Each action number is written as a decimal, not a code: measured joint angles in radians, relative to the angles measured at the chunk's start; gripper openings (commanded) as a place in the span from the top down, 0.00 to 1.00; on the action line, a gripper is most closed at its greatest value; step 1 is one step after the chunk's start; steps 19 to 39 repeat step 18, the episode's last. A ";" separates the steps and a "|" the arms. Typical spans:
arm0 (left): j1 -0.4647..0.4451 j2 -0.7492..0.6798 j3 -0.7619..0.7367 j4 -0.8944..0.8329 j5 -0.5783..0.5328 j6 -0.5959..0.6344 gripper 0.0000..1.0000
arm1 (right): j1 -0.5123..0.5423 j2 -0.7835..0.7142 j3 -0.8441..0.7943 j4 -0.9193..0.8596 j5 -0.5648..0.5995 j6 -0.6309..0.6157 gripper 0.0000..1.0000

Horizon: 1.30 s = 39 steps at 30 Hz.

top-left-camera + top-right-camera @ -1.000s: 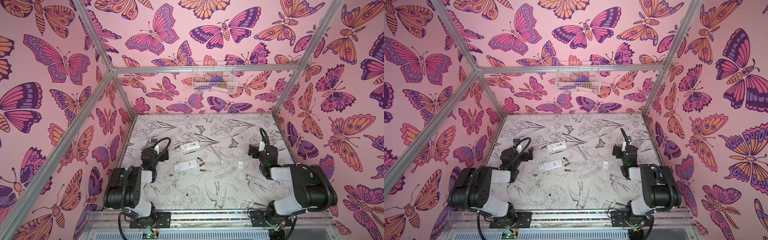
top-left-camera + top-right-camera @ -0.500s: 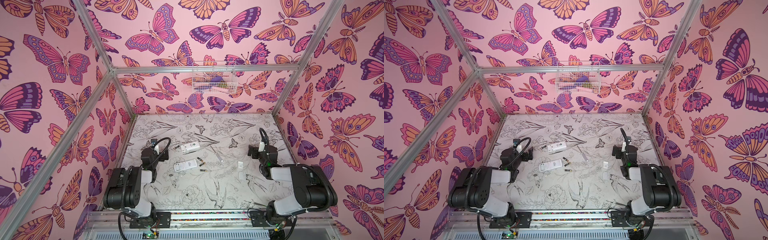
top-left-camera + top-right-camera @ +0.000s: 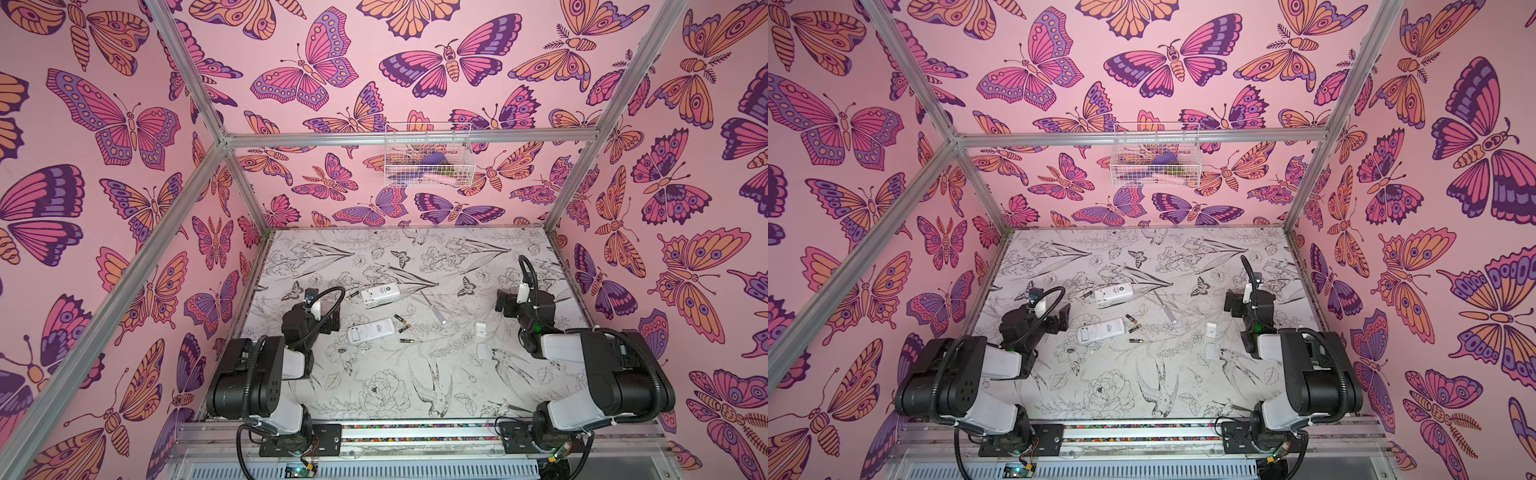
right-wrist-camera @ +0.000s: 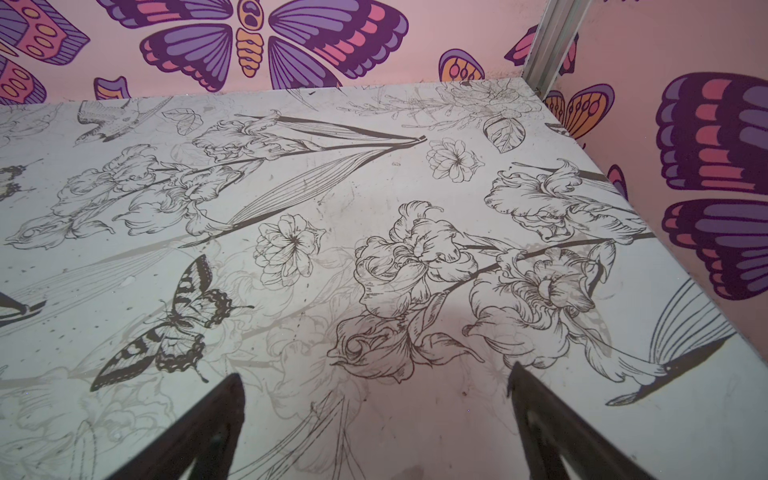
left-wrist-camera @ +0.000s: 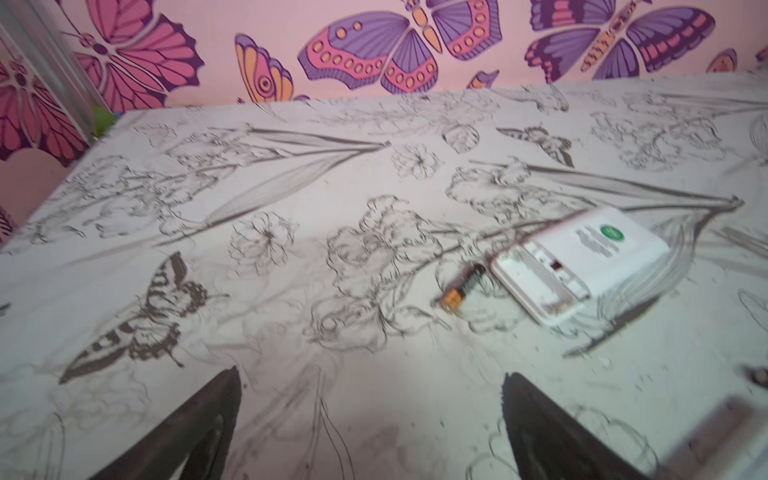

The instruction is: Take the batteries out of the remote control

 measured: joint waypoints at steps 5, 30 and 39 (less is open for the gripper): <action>0.000 0.000 0.065 -0.051 -0.026 -0.008 0.01 | 0.000 0.000 0.000 0.000 0.000 0.000 0.01; -0.003 0.000 0.170 -0.172 -0.136 -0.050 0.01 | 0.000 0.000 0.000 0.000 0.000 0.000 0.01; -0.003 0.000 0.170 -0.172 -0.136 -0.050 0.01 | 0.000 0.000 0.000 0.000 0.000 0.000 0.01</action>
